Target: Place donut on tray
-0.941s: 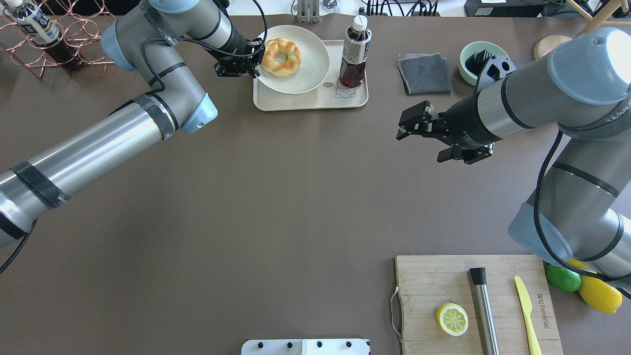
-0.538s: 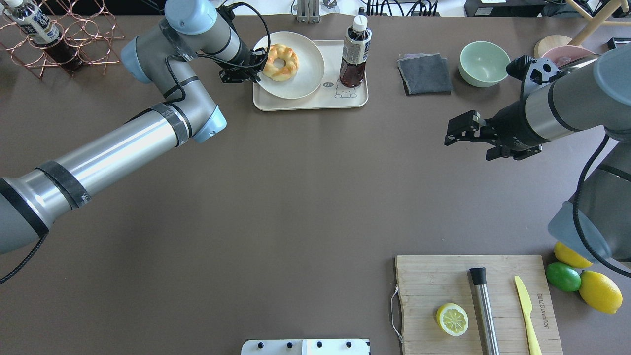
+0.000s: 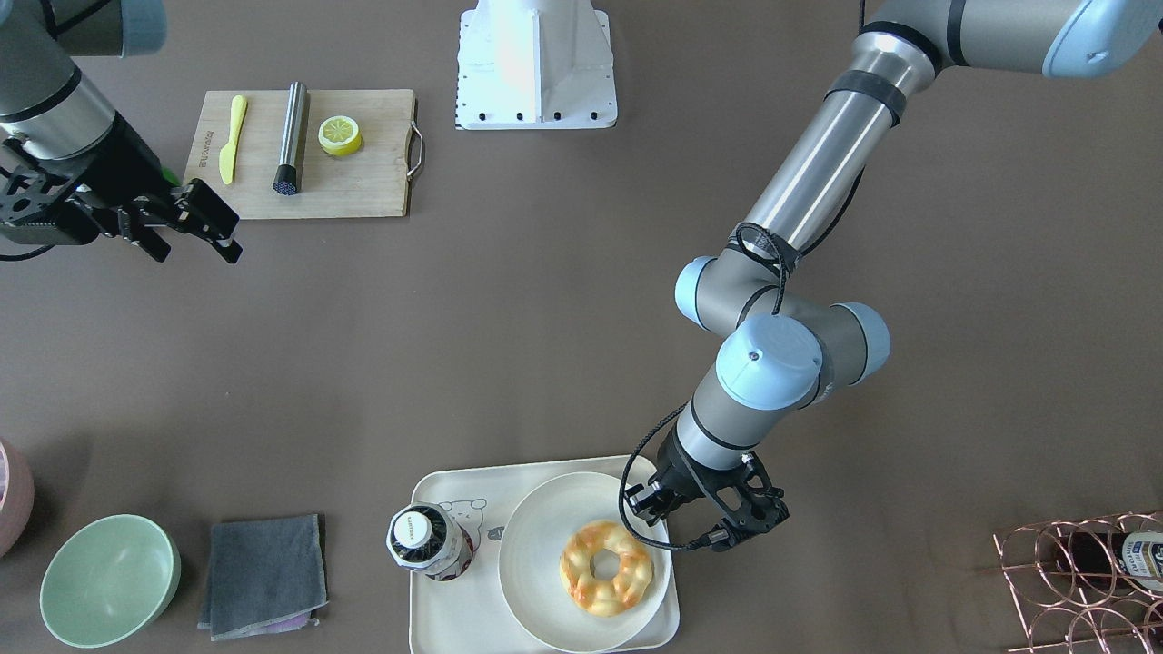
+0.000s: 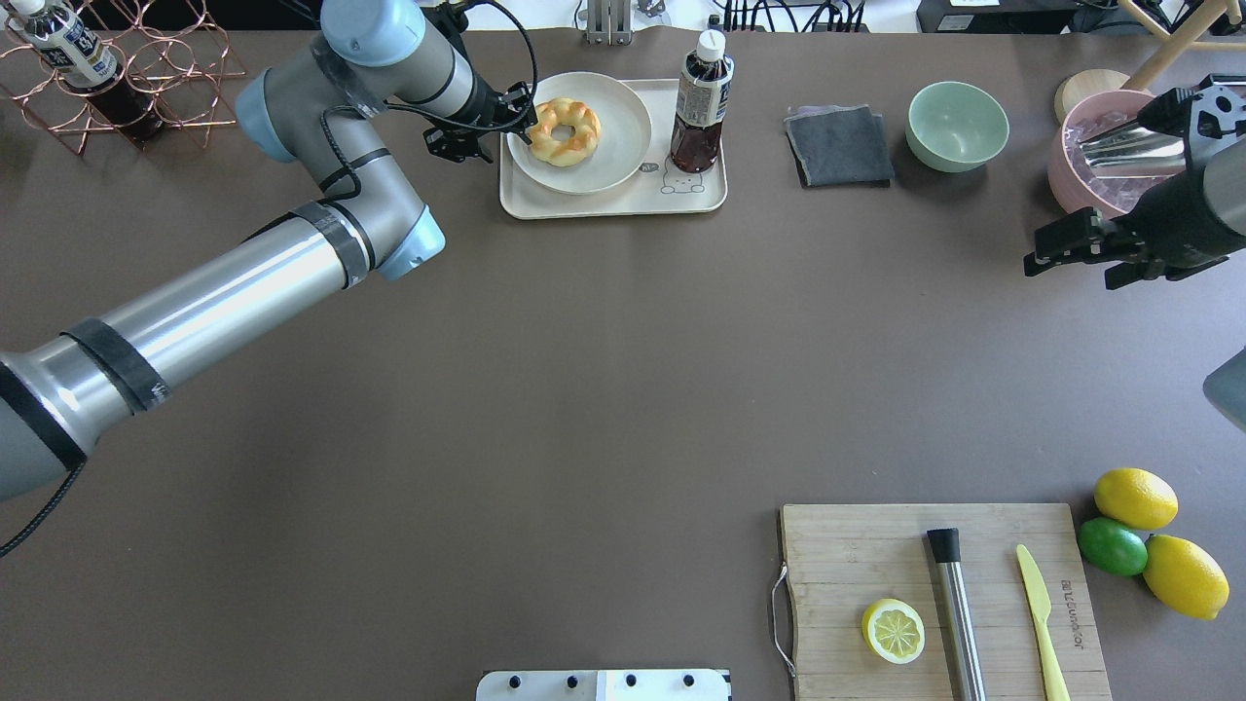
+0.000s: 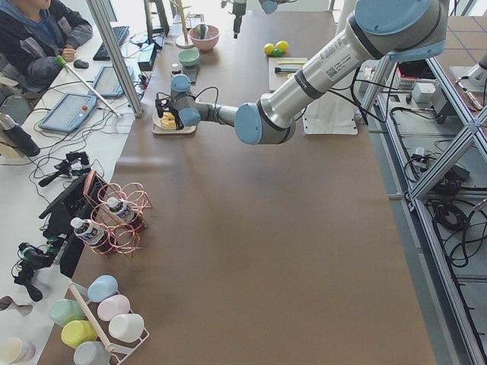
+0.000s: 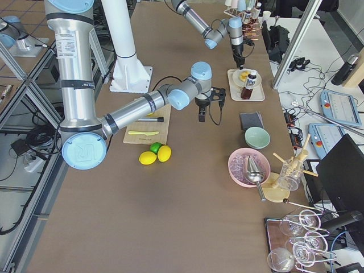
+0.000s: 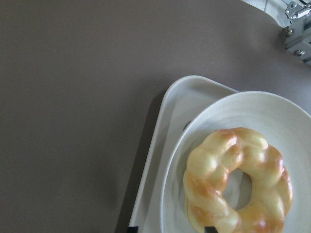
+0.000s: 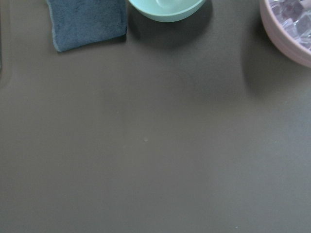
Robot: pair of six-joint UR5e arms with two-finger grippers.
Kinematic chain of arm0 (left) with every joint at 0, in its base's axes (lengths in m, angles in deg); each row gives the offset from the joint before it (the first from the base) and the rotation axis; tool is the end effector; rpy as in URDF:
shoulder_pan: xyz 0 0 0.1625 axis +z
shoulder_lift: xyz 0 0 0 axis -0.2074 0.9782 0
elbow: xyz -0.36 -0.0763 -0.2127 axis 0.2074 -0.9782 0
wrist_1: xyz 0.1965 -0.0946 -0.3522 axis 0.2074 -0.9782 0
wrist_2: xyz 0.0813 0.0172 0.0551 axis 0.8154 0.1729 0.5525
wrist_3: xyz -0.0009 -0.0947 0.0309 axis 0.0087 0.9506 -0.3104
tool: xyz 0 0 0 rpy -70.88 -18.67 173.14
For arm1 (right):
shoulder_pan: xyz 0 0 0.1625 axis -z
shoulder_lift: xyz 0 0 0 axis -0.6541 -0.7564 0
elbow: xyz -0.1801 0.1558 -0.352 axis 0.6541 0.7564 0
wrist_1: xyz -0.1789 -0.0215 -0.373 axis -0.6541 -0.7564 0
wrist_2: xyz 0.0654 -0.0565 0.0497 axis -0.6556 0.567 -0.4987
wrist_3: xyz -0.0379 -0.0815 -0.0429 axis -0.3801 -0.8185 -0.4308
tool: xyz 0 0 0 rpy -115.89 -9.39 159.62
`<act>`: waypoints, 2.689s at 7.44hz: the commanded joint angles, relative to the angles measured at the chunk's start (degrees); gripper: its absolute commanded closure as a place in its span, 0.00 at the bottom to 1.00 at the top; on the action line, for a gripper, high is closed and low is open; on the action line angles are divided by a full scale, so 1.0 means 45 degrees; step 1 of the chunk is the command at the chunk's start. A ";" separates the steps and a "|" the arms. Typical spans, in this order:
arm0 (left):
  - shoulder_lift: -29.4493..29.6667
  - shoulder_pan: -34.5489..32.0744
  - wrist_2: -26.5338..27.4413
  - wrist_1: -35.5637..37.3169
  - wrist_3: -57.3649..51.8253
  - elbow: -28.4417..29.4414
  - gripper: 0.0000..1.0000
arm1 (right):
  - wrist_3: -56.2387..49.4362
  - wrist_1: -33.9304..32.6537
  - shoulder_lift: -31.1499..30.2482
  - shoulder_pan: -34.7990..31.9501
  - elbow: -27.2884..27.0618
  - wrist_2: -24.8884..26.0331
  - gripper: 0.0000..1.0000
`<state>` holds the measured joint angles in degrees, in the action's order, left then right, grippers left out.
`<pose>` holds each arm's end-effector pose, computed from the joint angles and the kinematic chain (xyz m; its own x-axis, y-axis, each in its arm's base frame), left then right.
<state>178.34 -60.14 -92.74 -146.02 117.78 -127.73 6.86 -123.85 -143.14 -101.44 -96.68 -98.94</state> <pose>0.5167 -0.7149 0.2802 0.3991 -0.2796 -0.8733 0.3948 0.9120 -0.1115 -0.1842 -0.4711 0.4143 0.5934 0.0946 0.7994 -0.1574 0.9875 0.0000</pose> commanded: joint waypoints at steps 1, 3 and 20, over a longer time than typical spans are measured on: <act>-0.3078 -0.1377 -0.1905 0.4130 -0.2719 -0.5676 0.02 | -0.3148 -0.0020 -0.0110 -0.1921 0.1359 -0.0957 0.00; -0.5700 -0.2726 -0.2676 0.7235 -0.6607 -0.9463 0.02 | -0.5513 -0.0078 0.0065 -0.3346 0.2668 -0.1407 0.00; -1.4052 -0.9569 -0.3616 1.0489 -2.1821 -1.3931 0.02 | -1.2204 -0.0117 -0.0442 -0.7553 0.5701 -0.1349 0.00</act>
<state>115.13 -103.20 -109.24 -98.34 19.59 -190.42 -48.06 -124.40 -145.08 -135.42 -70.99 -104.78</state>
